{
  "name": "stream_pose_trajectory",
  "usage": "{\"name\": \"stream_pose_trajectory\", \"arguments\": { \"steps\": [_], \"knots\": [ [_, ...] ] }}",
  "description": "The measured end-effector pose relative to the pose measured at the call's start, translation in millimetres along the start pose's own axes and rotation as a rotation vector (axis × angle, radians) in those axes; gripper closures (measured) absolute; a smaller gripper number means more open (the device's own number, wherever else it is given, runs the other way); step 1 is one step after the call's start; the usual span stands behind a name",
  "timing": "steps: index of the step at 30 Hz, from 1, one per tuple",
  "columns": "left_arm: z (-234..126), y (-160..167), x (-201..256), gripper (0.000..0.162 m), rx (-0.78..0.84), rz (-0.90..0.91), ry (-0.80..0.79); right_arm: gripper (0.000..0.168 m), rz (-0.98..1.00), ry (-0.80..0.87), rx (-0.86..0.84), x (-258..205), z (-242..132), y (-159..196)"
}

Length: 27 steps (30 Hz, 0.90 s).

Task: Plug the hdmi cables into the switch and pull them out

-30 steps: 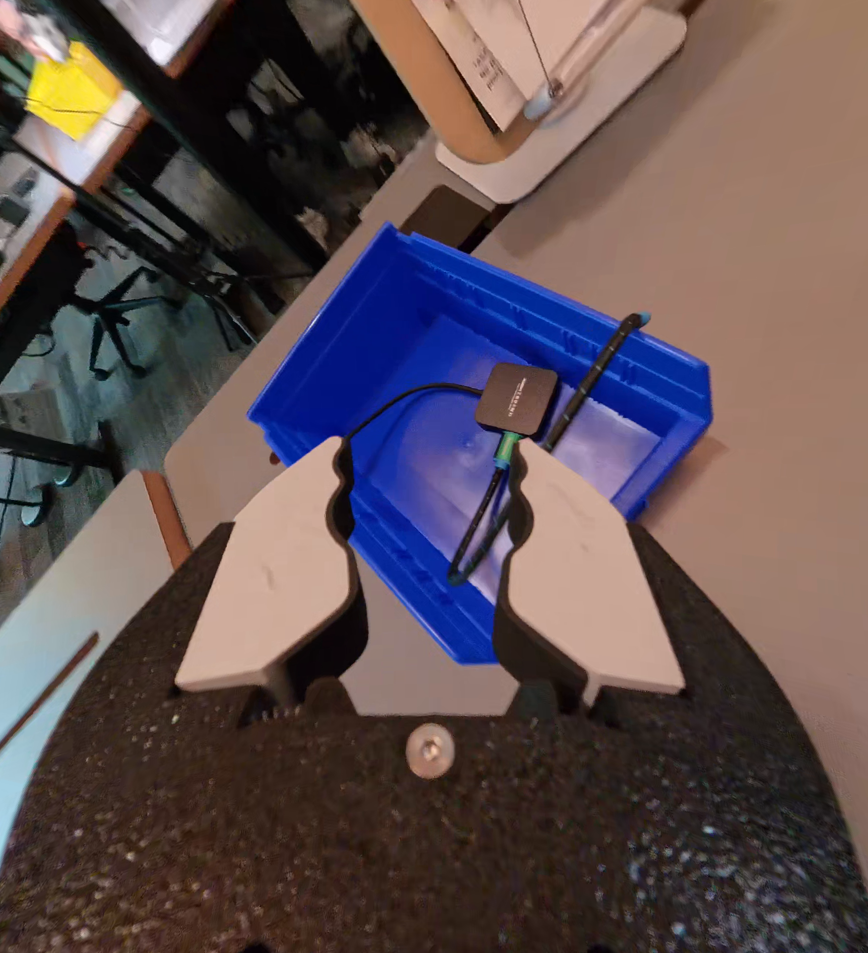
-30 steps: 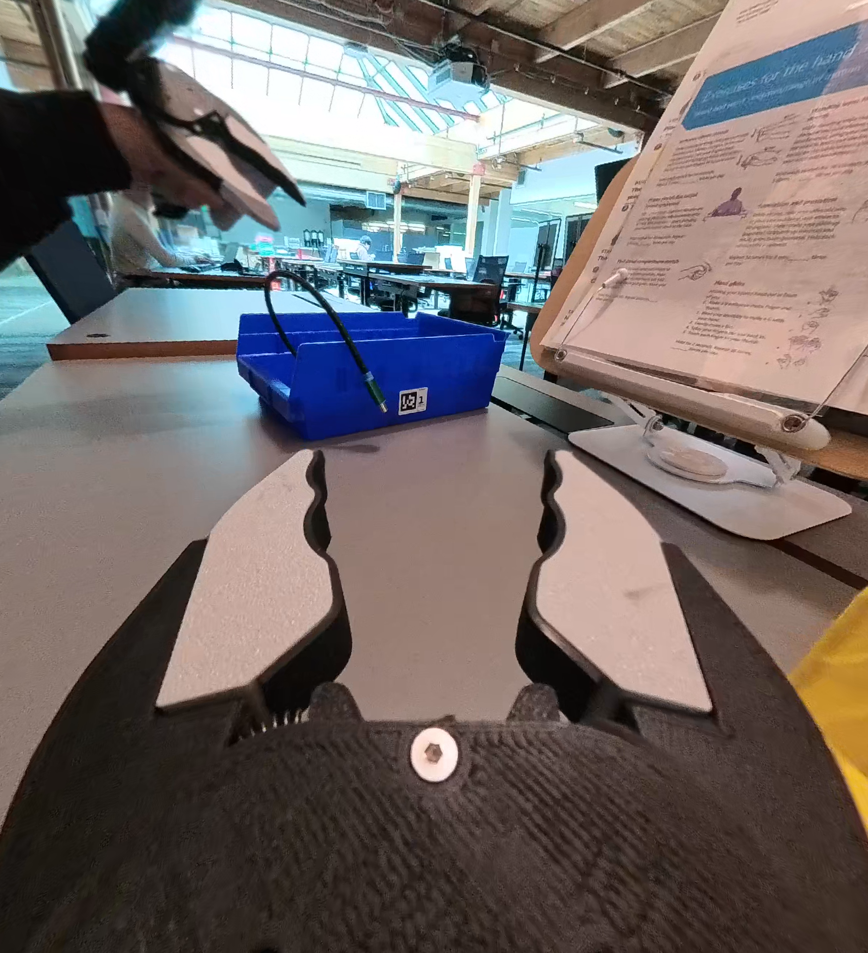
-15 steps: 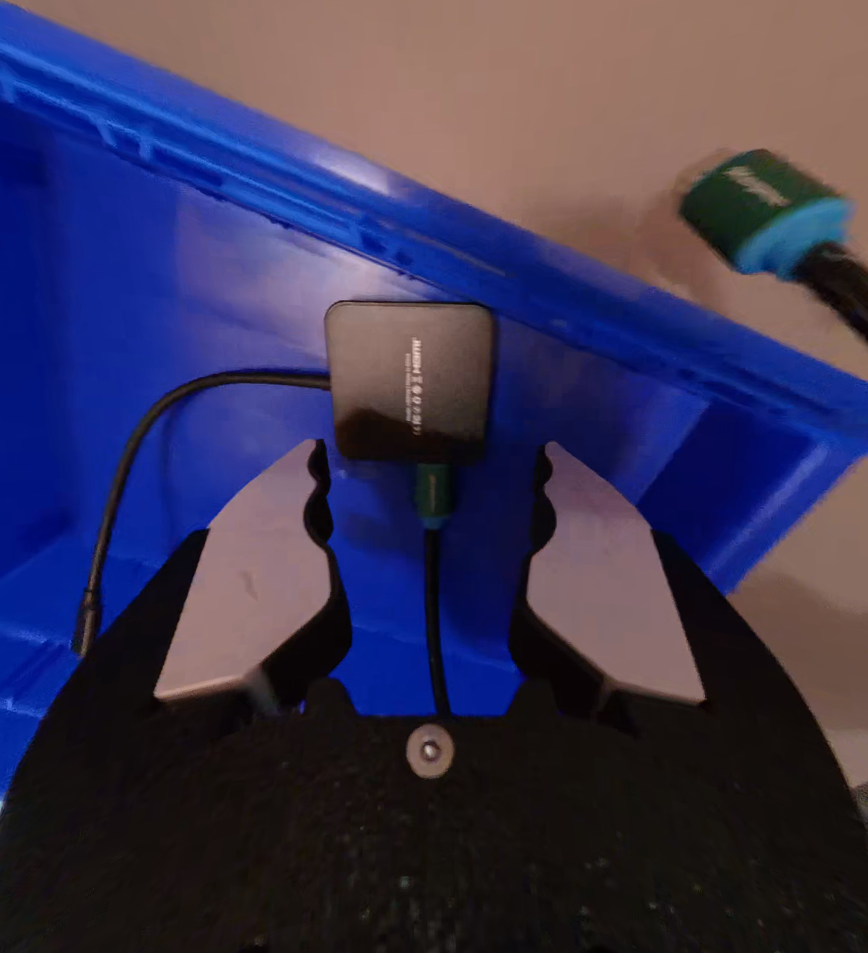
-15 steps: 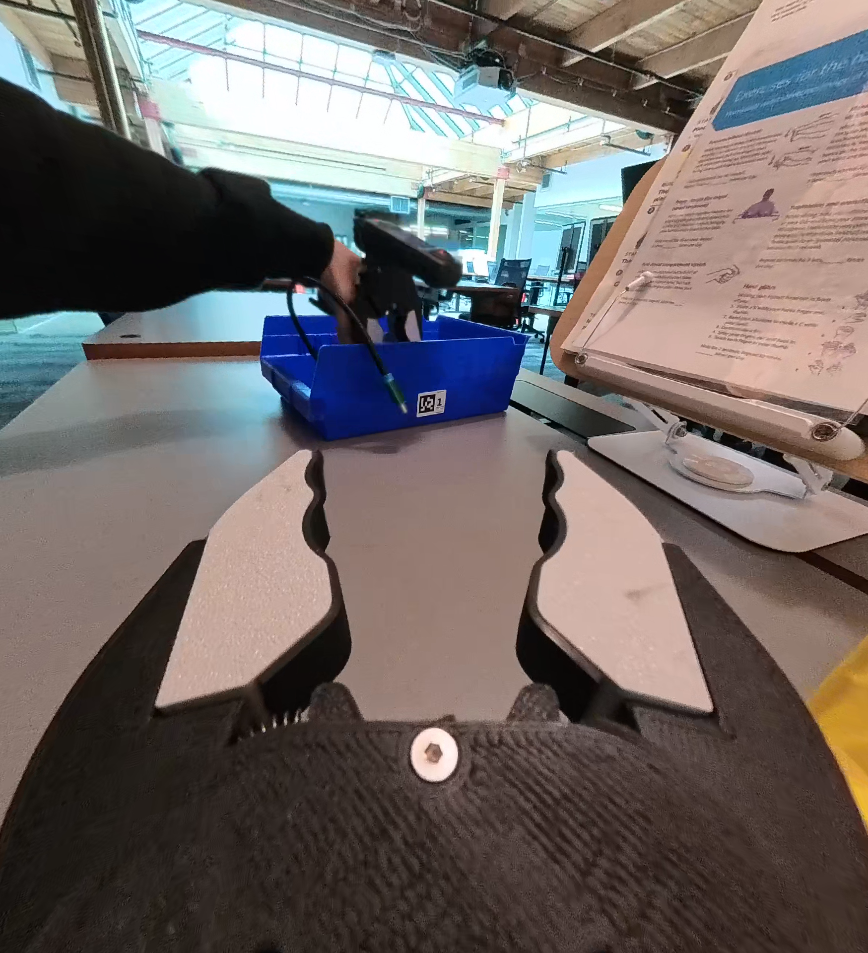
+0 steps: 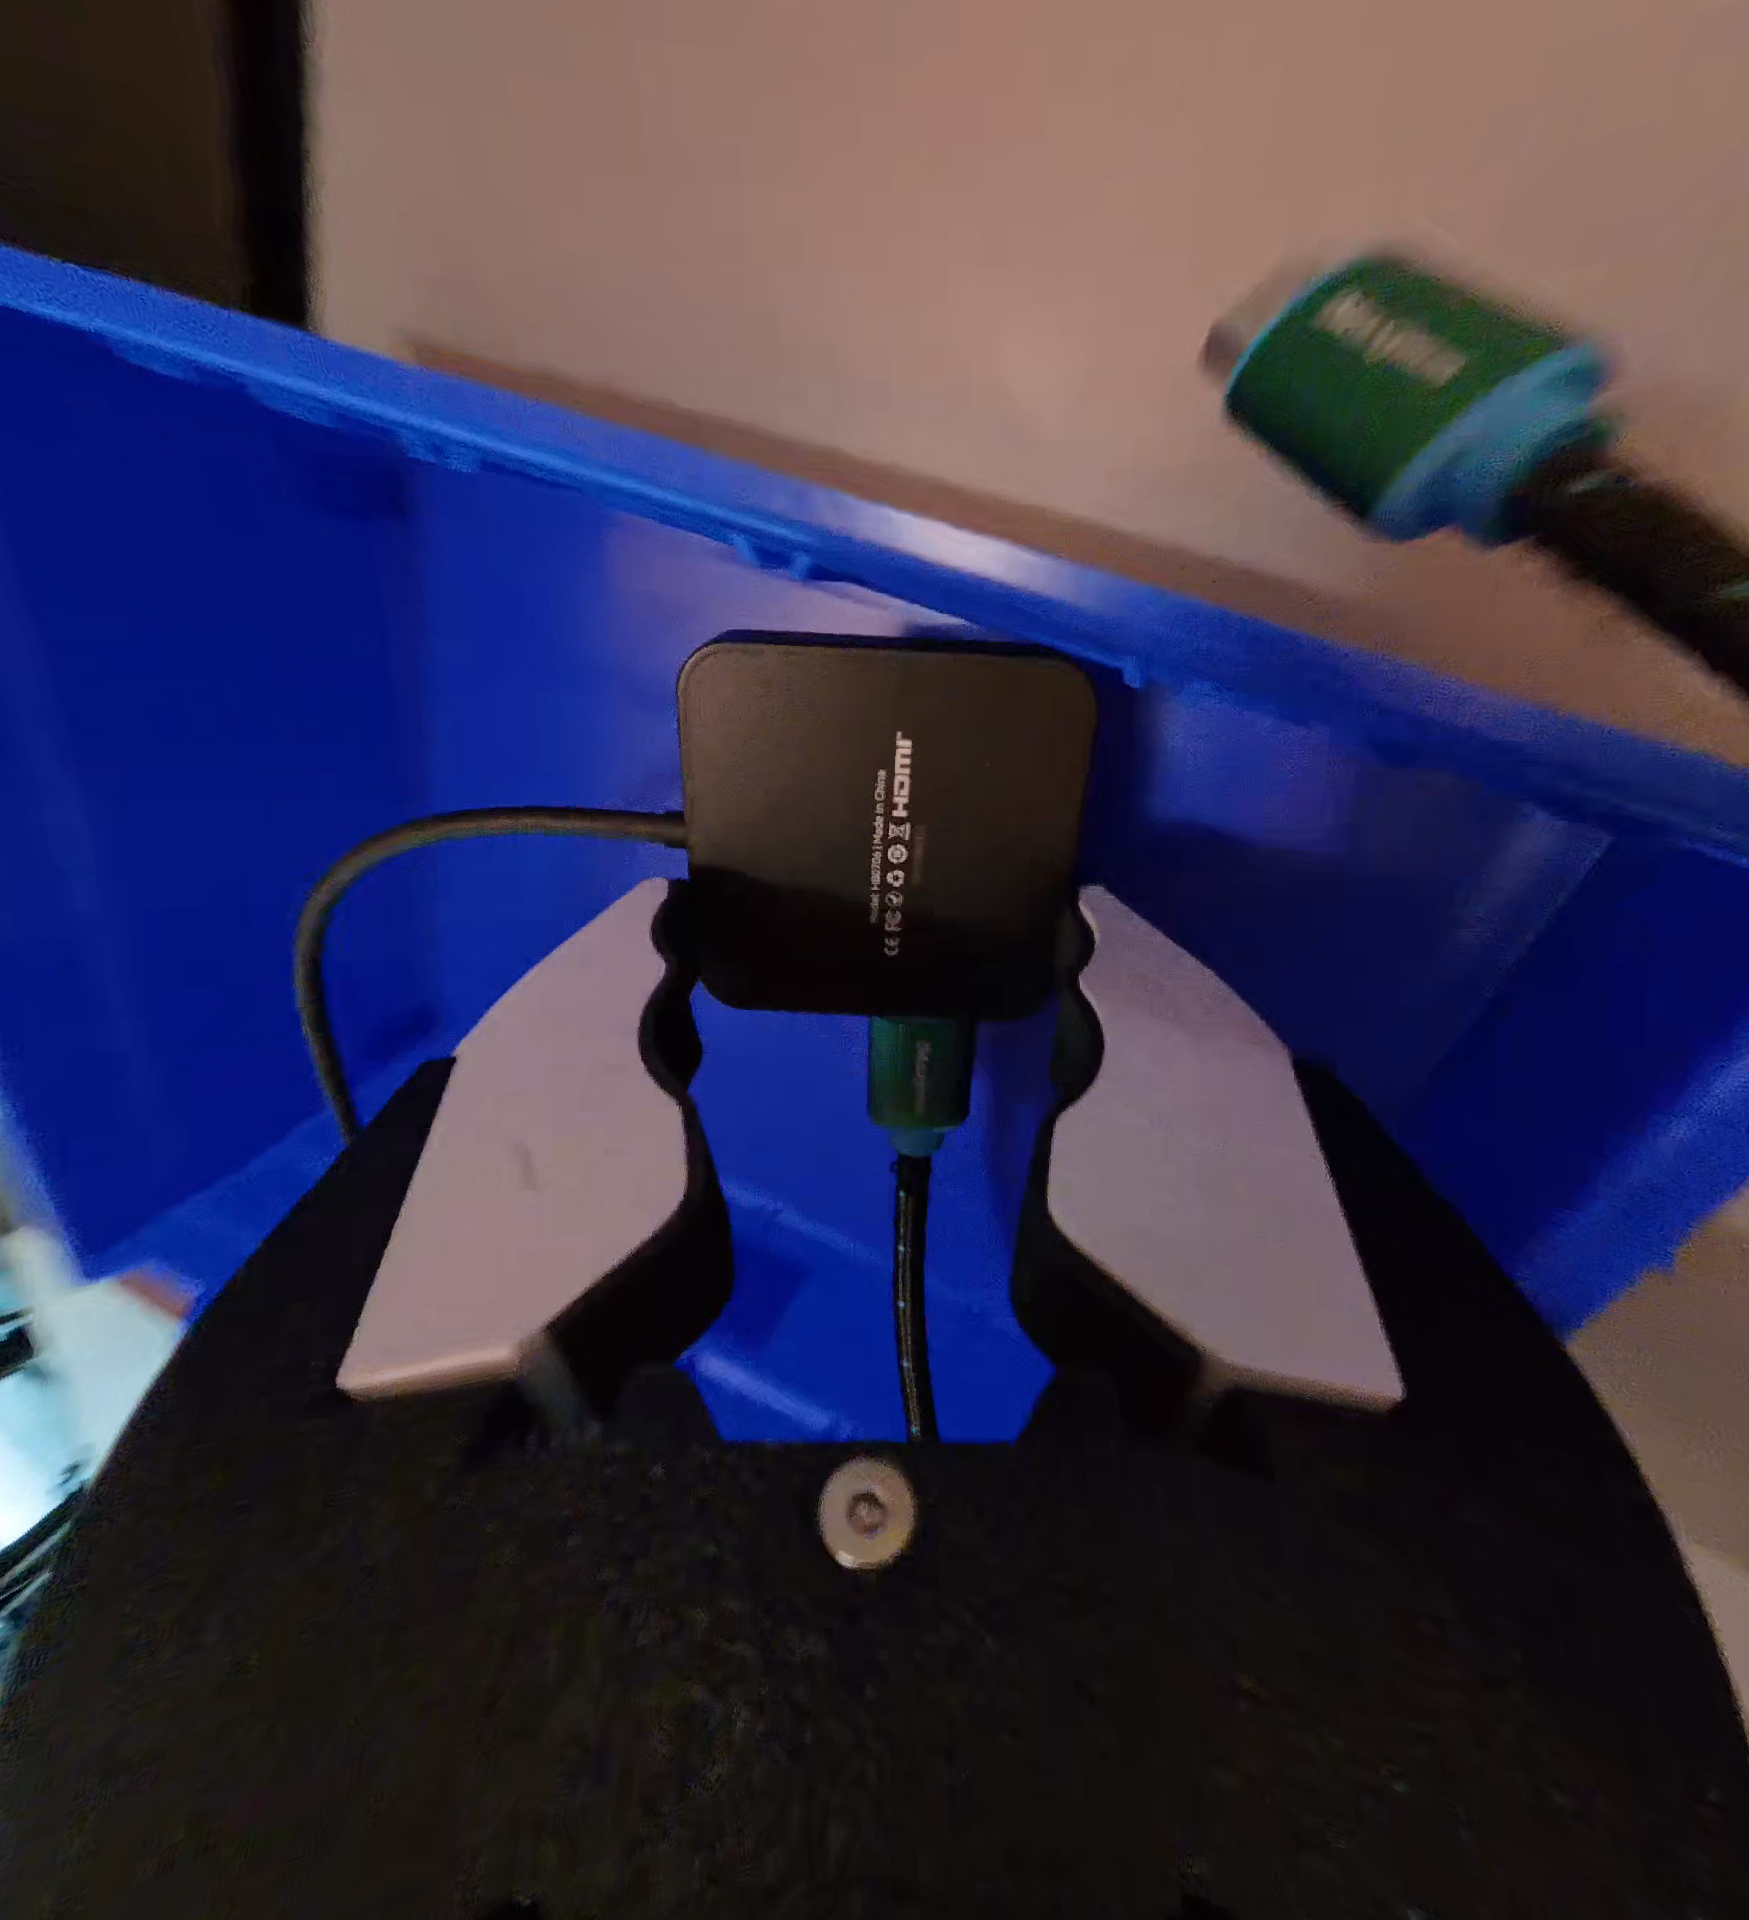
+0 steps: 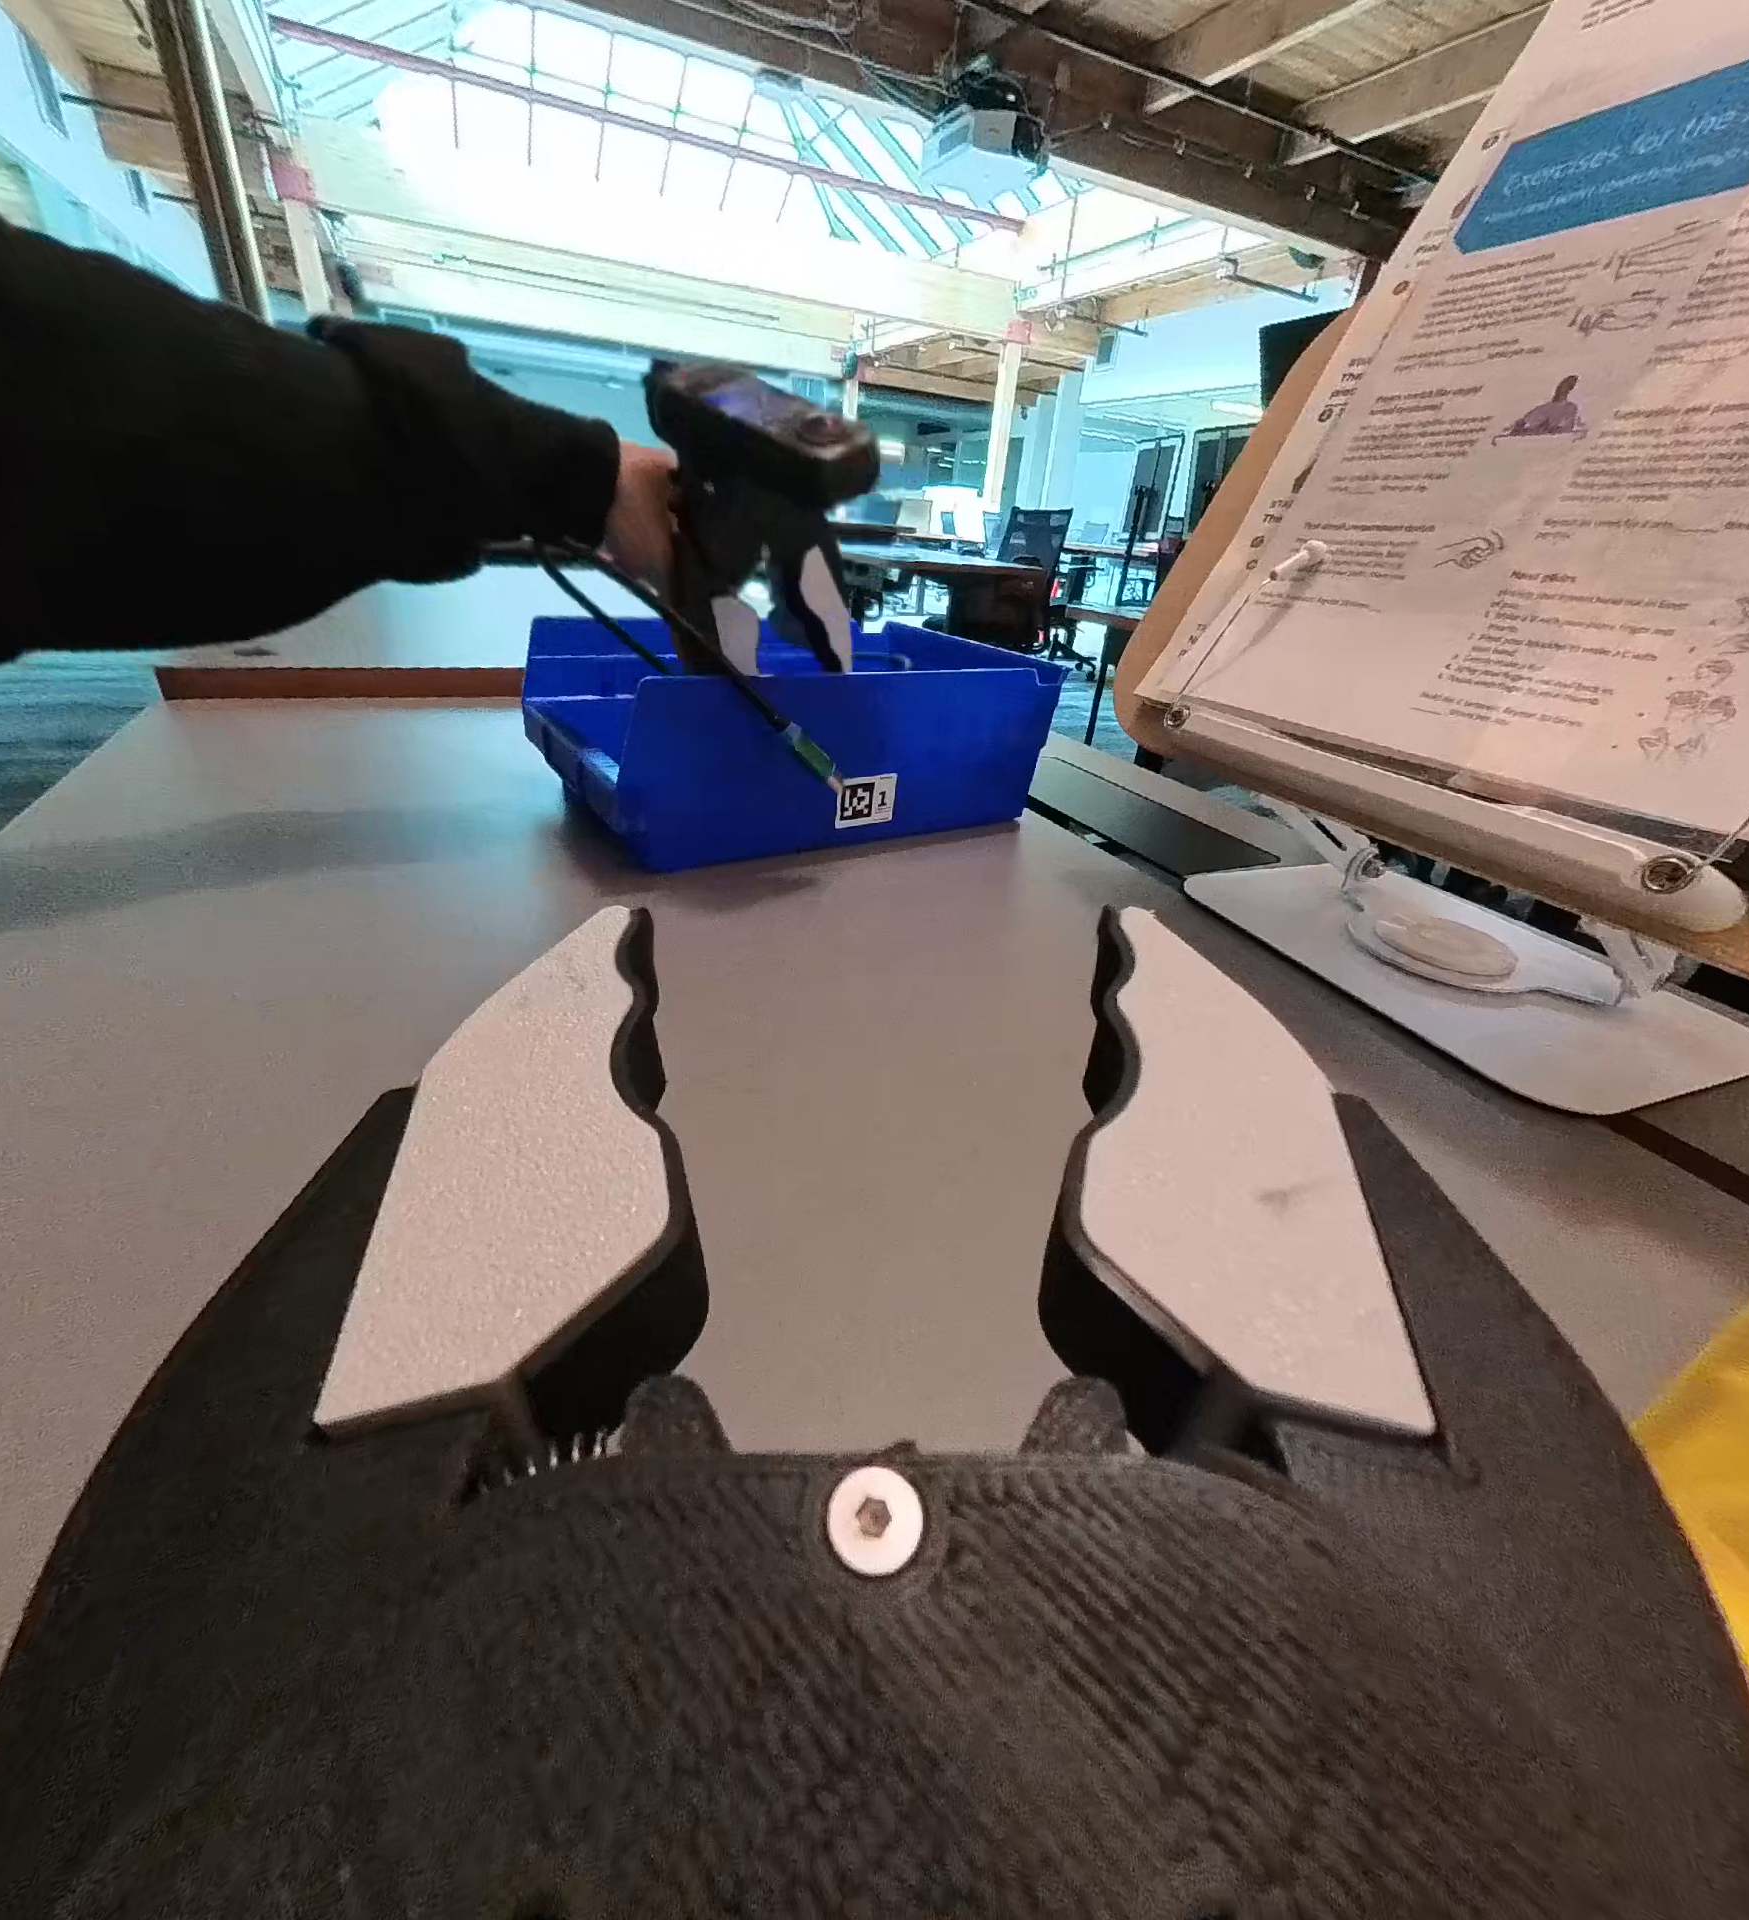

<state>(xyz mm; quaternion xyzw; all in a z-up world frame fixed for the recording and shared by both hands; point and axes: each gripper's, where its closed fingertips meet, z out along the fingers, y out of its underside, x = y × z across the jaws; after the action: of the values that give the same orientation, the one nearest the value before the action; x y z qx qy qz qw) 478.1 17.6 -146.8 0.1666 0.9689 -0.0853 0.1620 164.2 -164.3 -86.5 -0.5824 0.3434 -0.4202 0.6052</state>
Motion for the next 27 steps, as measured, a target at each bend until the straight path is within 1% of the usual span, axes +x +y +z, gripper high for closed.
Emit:
{"name": "stream_pose_trajectory", "arguments": {
  "steps": [3,6,7,9,11,14,17,19,20,21,22,23,24,25,27],
  "knots": [
    [-58,-7,-22,0.096,-0.02,0.068,-0.23,0.087,0.022,0.032,0.023,4,-1,-4],
    [-129,-32,-26,0.096,0.047,0.151,-0.448,0.088,0.08,0.041,0.07,4,1,-12],
    [-150,-46,-20,0.096,0.096,0.185,-0.5,0.089,0.109,0.04,0.091,3,1,-17],
    [-183,-77,7,0.096,0.192,0.288,-0.571,0.09,0.199,0.014,0.139,-2,2,-31],
    [-201,-108,42,0.096,0.253,0.393,-0.632,0.095,0.292,-0.061,0.173,-15,3,-45],
    [-205,-153,103,0.096,0.316,0.572,-0.67,0.096,0.377,-0.152,0.165,-32,7,-57],
    [-194,-186,152,0.096,0.288,0.758,-0.699,0.101,0.377,-0.246,0.174,-54,4,-72],
    [-184,-205,174,0.096,0.274,0.862,-0.721,0.107,0.355,-0.288,0.133,-66,6,-71],
    [-178,-213,185,0.096,0.279,0.904,-0.719,0.113,0.339,-0.289,0.113,-68,7,-68],
    [-173,-220,195,0.096,0.291,0.95,-0.721,0.115,0.327,-0.28,0.085,-67,9,-61],
    [-167,-226,203,0.096,0.3,0.995,-0.722,0.114,0.333,-0.278,0.069,-67,10,-56],
    [-162,-230,209,0.096,0.299,1.025,-0.724,0.122,0.352,-0.299,0.066,-69,10,-54],
    [-158,-233,212,0.096,0.293,1.046,-0.734,0.142,0.366,-0.332,0.065,-72,9,-54],
    [-155,-236,214,0.096,0.288,1.073,-0.752,0.148,0.371,-0.313,0.051,-68,10,-51],
    [-150,-238,216,0.096,0.275,1.132,-0.778,0.152,0.31,-0.298,-0.006,-65,10,-41]
  ]
}}
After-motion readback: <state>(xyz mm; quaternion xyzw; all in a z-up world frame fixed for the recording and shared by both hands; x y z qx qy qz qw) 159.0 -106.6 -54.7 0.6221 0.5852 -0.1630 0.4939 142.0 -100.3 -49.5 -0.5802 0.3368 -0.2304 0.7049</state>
